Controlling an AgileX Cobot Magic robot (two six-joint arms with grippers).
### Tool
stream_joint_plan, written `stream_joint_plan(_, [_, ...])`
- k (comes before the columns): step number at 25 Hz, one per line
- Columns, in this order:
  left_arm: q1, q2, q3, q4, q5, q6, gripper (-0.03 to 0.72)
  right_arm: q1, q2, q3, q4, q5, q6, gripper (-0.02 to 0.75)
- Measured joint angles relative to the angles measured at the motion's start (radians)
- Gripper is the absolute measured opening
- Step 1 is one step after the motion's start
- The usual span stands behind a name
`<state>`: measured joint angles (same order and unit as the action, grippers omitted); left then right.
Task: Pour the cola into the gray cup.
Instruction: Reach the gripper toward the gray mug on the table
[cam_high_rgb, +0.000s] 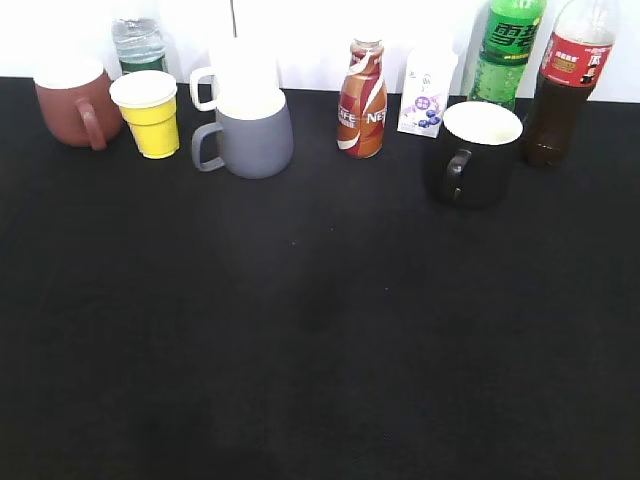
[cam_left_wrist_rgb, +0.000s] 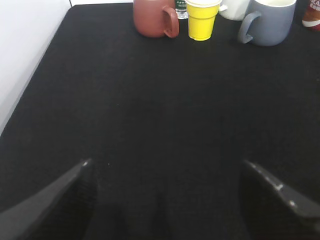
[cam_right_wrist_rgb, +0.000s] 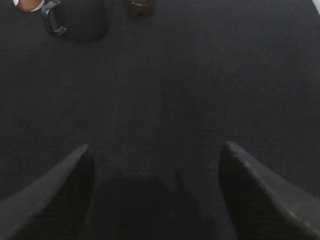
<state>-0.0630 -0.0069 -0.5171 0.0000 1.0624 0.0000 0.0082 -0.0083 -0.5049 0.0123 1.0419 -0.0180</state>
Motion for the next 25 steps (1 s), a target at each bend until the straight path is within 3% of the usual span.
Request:
stream_joint_plan(4, [0.000,0.000,0.000,0.000,0.000,0.000,0.661,0.000,0.000,0.000,0.000,0.000,0.000,0.587])
stream_joint_plan(7, [0.000,0.000,0.000,0.000,-0.001,0.000,0.563,0.000,0.000,0.000,0.000,0.000,-0.001,0.587])
stream_joint_plan(9, [0.000,0.004,-0.021,0.000,-0.090,0.000,0.543,0.000,0.000,0.000,0.000,0.000,-0.001,0.587])
stream_joint_plan(12, [0.000,0.133,-0.008,0.000,-0.466,0.000,0.541,0.000,0.000,0.000,0.000,0.000,0.000,0.587])
stream_joint_plan(18, [-0.023,0.666,0.184,-0.017,-1.313,0.000,0.500,0.000,0.000,0.000,0.000,0.000,0.000,0.587])
stream_joint_plan(25, [-0.286,1.427,0.177,0.021,-1.918,0.000,0.467,0.000,0.000,0.000,0.000,0.000,0.000,0.587])
